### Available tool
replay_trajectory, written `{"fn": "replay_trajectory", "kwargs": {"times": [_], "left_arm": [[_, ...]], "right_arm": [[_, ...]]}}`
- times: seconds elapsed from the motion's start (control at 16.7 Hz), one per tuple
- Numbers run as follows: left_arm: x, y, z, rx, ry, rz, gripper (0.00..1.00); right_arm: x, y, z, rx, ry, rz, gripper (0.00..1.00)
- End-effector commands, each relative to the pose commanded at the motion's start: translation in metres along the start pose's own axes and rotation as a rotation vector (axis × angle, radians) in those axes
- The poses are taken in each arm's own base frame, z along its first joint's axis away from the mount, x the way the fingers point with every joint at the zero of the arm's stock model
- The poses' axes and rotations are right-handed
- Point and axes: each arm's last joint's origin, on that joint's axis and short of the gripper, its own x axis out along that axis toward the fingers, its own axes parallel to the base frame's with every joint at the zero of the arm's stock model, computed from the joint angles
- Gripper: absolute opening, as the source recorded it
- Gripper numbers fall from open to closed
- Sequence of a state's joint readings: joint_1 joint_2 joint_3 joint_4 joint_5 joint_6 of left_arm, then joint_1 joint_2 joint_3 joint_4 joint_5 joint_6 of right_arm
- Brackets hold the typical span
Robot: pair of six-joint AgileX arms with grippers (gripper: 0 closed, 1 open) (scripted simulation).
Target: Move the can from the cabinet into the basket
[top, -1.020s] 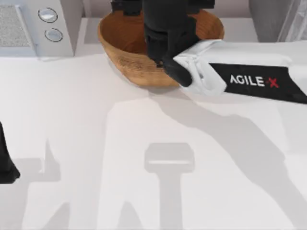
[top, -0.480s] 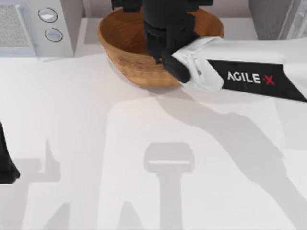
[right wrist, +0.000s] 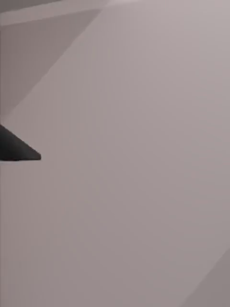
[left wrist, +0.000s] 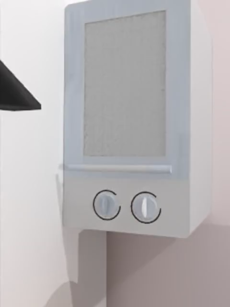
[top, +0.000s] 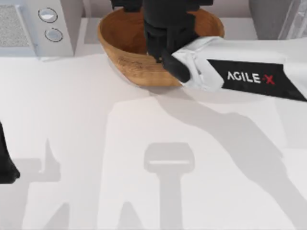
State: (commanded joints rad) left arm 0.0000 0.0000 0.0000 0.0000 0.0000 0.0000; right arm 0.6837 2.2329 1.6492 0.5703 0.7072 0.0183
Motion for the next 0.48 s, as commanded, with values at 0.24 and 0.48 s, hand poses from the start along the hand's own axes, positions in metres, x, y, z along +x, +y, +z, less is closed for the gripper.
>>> {"fn": "replay_trajectory", "kwargs": {"times": [0.24,0.48], "left_arm": [[0.0000,0.0000,0.0000,0.000,0.000,0.000,1.00],[0.0000,0.0000,0.0000,0.000,0.000,0.000,1.00]], "right_arm": [[0.0000,0.0000,0.0000,0.000,0.000,0.000,1.00],[0.0000,0.0000,0.0000,0.000,0.000,0.000,1.00]]}}
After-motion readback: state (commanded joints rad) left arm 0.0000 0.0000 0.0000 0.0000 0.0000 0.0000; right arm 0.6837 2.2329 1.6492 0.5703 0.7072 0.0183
